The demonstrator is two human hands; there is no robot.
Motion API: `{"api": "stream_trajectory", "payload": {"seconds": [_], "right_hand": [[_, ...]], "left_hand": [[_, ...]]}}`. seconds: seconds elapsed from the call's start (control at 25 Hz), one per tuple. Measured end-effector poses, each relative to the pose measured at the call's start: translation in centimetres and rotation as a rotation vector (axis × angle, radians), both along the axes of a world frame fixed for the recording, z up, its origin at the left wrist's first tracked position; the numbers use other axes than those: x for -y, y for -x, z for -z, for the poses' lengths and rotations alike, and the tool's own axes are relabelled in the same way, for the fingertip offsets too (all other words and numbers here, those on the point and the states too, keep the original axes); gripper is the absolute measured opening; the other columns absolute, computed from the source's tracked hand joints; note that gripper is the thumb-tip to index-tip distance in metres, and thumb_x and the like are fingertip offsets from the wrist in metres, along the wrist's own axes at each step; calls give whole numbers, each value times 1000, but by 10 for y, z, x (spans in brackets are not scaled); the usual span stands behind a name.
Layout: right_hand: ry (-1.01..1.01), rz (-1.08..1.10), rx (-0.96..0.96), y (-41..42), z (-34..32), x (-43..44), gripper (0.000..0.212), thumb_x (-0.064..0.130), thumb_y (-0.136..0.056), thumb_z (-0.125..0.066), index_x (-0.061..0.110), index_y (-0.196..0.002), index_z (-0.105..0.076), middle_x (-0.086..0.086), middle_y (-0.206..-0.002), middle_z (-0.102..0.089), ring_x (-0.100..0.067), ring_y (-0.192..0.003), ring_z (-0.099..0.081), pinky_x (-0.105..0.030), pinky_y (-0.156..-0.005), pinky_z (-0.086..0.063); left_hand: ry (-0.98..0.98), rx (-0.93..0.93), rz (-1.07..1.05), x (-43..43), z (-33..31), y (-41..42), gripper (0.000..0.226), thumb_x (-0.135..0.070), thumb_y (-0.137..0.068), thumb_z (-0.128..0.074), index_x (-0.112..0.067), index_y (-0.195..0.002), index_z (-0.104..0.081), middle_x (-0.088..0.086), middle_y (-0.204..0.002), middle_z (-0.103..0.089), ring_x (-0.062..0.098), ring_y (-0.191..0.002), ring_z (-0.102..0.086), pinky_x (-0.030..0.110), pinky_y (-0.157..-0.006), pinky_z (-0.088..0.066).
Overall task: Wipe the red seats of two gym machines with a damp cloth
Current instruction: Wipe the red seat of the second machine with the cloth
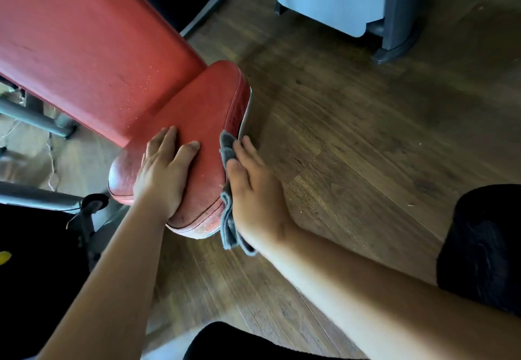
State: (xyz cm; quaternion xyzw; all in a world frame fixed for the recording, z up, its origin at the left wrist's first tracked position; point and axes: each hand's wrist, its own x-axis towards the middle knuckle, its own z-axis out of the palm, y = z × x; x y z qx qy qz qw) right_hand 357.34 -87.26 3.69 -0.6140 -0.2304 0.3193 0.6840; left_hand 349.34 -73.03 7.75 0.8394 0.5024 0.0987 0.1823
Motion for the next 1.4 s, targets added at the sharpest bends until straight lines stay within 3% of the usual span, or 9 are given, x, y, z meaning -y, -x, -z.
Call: {"api": "stream_trajectory", "payload": {"seconds": [0.08, 0.28, 0.4, 0.52, 0.76, 0.96, 1.12, 1.28, 1.4], "right_hand": [[25, -33, -32, -20, 0, -14, 46, 18, -107, -38, 4, -151, -42, -10, -165, -30, -15, -153, -24, -20, -123, -17], [13, 22, 28, 24, -8, 22, 48, 24, -109, -36, 14, -156, -36, 5, -168, -21, -3, -153, -17, -8, -115, -9], [26, 3, 68, -29, -3, -30, 48, 17, -108, -36, 4, -154, -35, -11, -167, -25, -21, -154, -23, -24, -123, -18], [92, 19, -15, -86, -1, -83, 55, 18, -108, -30, 0, -158, -17, -20, -169, -8, -29, -157, -11, -34, -126, -11], [-37, -44, -83, -16, 8, -17, 50, 19, -106, -39, 12, -155, -35, 0, -169, -19, -12, -155, -17, -32, -127, -14], [16, -68, -54, -34, 3, -31, 50, 20, -106, -38, 10, -155, -37, -5, -169, -21, -16, -155, -20, -26, -125, -15], [-17, -27, -23, 17, -1, 18, 47, 19, -108, -38, 15, -154, -40, 6, -167, -22, 0, -152, -17, -8, -119, -10], [38, 12, -99, -11, -3, -8, 43, 18, -106, -41, 17, -149, -50, -4, -166, -28, -14, -153, -25, -28, -126, -18], [-10, 18, -19, 17, -2, 15, 44, 17, -108, -39, 17, -152, -44, 1, -166, -26, 4, -149, -21, -10, -120, -16]], "left_hand": [[3, 9, -5, 0, 1, -1, 84, -71, -83, -40, -35, -159, -36, -16, -165, -29, 9, -153, -24, 34, -115, -20], [-5, -16, -15, 1, 0, -2, 85, -72, -82, -37, -36, -159, -35, -16, -166, -27, 10, -153, -24, 39, -118, -21], [1, -11, -18, -1, 1, -2, 86, -72, -81, -38, -37, -159, -35, -18, -165, -28, 9, -152, -25, 38, -117, -22], [-5, 16, -25, -1, 2, -2, 84, -71, -81, -39, -36, -158, -37, -18, -164, -30, 8, -152, -25, 31, -110, -20], [-2, 11, -19, -2, 2, -1, 82, -70, -83, -40, -38, -158, -36, -20, -163, -30, 8, -151, -26, 29, -106, -20], [8, 10, -28, 1, 0, -4, 85, -72, -80, -39, -38, -158, -36, -19, -163, -30, 8, -151, -26, 32, -112, -22], [2, -27, -23, 3, -3, -5, 85, -72, -82, -38, -36, -159, -34, -17, -165, -29, 11, -152, -26, 40, -119, -24], [-4, -33, -22, 2, -4, -6, 84, -71, -83, -38, -36, -159, -34, -16, -166, -27, 12, -153, -25, 41, -120, -24], [0, -34, -22, 3, -3, -4, 87, -74, -80, -37, -36, -159, -34, -16, -166, -27, 11, -153, -25, 41, -121, -23]]}}
